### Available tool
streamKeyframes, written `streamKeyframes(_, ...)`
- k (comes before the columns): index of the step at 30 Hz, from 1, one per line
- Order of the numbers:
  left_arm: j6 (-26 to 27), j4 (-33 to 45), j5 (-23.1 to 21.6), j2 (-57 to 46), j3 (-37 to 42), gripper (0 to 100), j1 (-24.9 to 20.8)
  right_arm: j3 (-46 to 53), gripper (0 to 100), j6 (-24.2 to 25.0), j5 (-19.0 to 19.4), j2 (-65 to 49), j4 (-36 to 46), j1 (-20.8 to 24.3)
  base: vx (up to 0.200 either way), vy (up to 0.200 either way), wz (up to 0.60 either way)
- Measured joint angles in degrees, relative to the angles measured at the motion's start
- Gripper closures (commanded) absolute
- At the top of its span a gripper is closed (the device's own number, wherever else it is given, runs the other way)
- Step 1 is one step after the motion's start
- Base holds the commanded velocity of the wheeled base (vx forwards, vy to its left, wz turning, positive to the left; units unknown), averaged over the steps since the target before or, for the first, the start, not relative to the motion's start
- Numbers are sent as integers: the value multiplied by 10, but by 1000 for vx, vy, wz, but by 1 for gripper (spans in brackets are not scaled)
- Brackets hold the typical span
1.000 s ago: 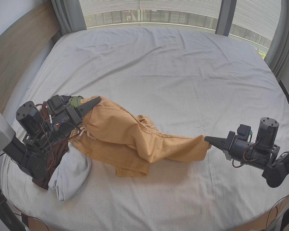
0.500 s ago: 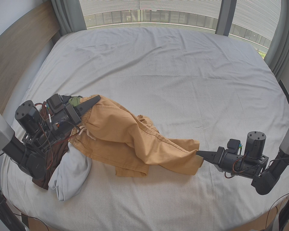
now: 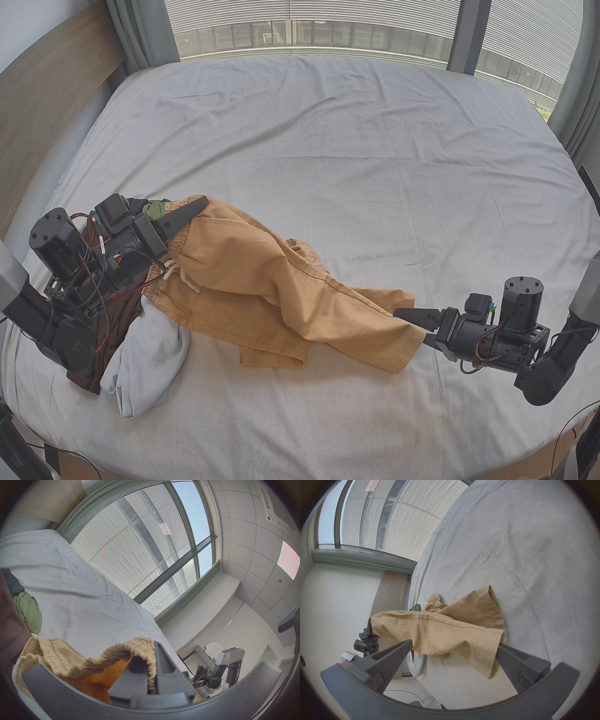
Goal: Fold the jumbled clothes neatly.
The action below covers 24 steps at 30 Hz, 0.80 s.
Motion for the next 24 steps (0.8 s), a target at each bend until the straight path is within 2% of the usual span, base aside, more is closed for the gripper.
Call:
streamKeyframes(6,0,0,0,-1,0,100,0,-4,0,47,-1,18,-72,5,0,0,0)
streamKeyframes(11,0,0,0,-2,0,100,0,-6,0,64,-3,52,-143,15,0,0,0)
streamKeyframes(24,0,0,0,-3,3,100,-3,-23,0,79,-6,95,-157,27,0,0,0)
